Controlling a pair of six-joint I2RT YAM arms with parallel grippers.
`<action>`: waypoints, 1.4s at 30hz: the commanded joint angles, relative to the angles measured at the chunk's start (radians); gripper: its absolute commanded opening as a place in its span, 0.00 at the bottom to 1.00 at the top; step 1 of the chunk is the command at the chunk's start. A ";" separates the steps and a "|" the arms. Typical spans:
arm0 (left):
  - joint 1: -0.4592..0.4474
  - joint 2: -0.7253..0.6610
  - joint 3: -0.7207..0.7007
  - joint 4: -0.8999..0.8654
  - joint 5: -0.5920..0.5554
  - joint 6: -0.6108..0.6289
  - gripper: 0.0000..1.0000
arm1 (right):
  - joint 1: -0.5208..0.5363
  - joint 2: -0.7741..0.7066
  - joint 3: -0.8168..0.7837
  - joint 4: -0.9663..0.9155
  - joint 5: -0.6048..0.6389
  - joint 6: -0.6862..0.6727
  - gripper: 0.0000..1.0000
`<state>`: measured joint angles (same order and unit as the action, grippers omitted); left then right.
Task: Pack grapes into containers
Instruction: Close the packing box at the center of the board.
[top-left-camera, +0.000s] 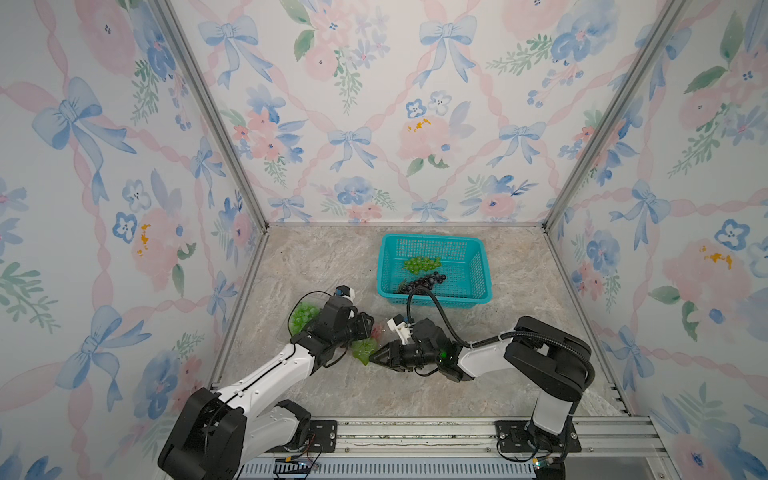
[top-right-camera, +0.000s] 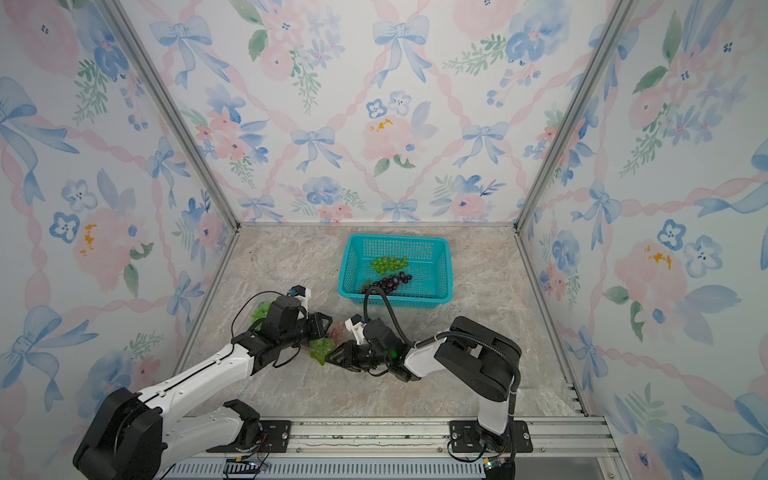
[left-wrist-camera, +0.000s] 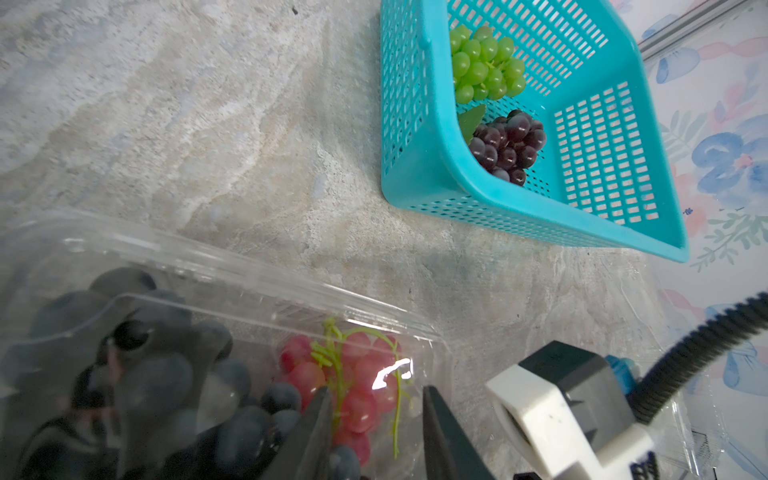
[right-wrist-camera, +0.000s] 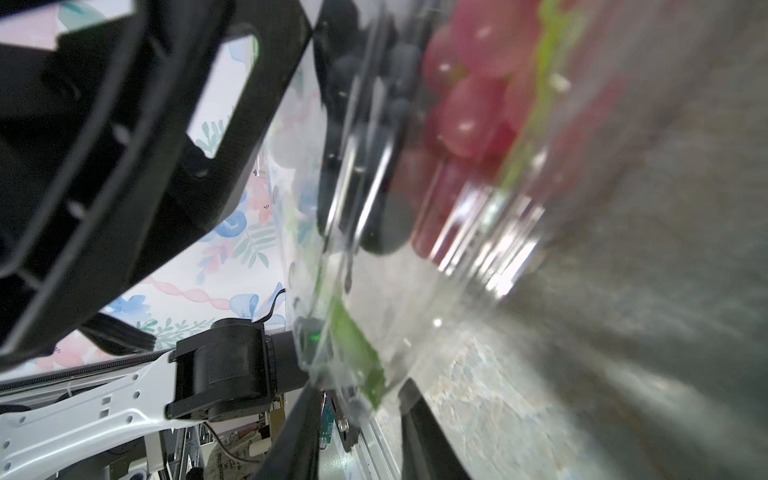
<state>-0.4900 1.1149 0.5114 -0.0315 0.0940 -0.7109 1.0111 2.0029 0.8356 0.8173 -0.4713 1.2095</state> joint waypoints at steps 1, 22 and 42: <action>0.007 -0.008 -0.025 -0.035 0.009 -0.009 0.39 | -0.005 0.051 -0.006 0.090 0.006 0.032 0.29; 0.008 0.001 -0.027 -0.035 0.013 -0.012 0.39 | -0.058 0.076 -0.013 0.095 0.018 0.025 0.13; 0.008 0.007 -0.024 -0.033 0.021 -0.012 0.38 | -0.080 0.059 -0.020 0.096 0.030 0.021 0.18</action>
<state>-0.4892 1.1095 0.5049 -0.0311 0.1017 -0.7177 0.9424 2.0445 0.8112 0.9318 -0.4641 1.2480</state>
